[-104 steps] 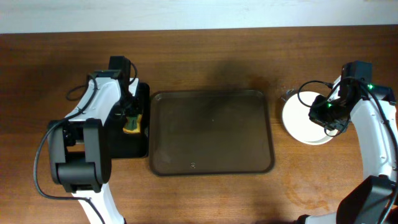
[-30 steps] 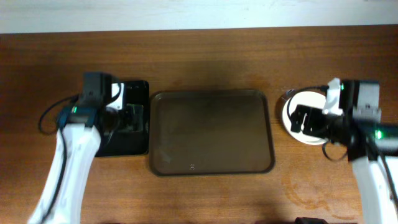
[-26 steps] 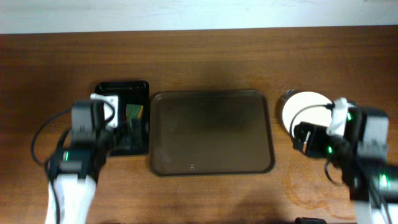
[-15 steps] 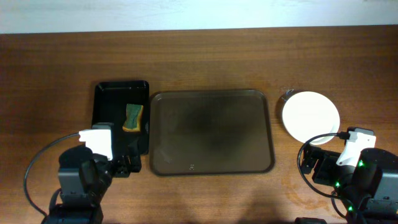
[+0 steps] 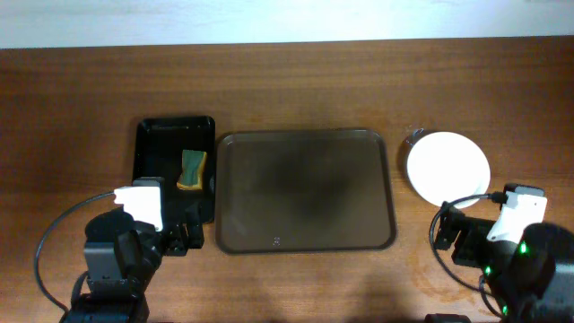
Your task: Clean dirty plates on tray and stack at the side
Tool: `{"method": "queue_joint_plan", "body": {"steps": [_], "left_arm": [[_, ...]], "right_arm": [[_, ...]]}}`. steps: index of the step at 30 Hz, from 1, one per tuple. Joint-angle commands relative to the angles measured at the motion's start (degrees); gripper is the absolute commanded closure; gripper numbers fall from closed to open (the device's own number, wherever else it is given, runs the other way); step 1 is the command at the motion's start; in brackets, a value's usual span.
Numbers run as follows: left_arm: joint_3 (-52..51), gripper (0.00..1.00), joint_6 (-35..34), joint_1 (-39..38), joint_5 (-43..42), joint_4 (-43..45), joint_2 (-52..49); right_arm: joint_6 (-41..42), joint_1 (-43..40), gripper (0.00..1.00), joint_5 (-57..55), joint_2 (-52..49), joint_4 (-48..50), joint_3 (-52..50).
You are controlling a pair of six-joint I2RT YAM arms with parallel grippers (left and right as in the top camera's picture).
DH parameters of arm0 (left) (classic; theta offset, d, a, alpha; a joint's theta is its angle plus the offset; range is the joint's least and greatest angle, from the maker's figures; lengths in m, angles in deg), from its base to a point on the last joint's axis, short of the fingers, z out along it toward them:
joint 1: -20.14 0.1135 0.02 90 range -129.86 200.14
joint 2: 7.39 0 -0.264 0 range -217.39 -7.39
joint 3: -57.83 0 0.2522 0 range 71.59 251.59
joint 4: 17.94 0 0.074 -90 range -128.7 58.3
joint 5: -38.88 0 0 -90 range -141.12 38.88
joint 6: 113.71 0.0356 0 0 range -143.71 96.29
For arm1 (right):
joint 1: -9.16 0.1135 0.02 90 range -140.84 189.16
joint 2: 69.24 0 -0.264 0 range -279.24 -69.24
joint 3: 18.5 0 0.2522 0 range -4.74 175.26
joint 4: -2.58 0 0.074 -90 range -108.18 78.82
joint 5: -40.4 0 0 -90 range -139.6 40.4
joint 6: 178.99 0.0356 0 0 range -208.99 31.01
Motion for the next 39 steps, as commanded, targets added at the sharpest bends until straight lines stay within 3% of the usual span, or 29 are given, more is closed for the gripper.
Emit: {"method": "queue_joint_plan", "body": {"steps": [1, 8, 13, 17, 21, 39], "left_arm": [[-0.59, 0.00, -0.11, 0.31, -0.83, 0.09, 0.13], [-0.59, 0.00, -0.11, 0.31, -0.83, 0.09, 0.13], [-0.59, 0.00, -0.11, 0.31, -0.83, 0.09, 0.13], [-0.59, 0.00, -0.11, 0.31, -0.83, 0.09, 0.13], [-0.59, 0.00, -0.11, 0.31, -0.83, 0.09, 0.13], [-0.59, 0.00, -0.11, 0.31, -0.83, 0.09, 0.13]], "right_arm": [[-2.21, 4.79, 0.02, -1.33, 8.76, 7.37, -6.05], [-2.16, 7.58, 0.02, -0.83, 30.47, 29.90, -30.16], [-2.21, 7.89, 0.02, -1.14, 31.74, 48.61, -44.28], [-2.21, 7.89, 0.02, -1.29, 31.74, 58.21, -53.55], [-2.82, 7.80, 0.02, -0.61, 31.74, 55.15, -57.37], [-5.57, 7.80, 0.02, 0.13, 31.71, 54.58, -57.37]]}}
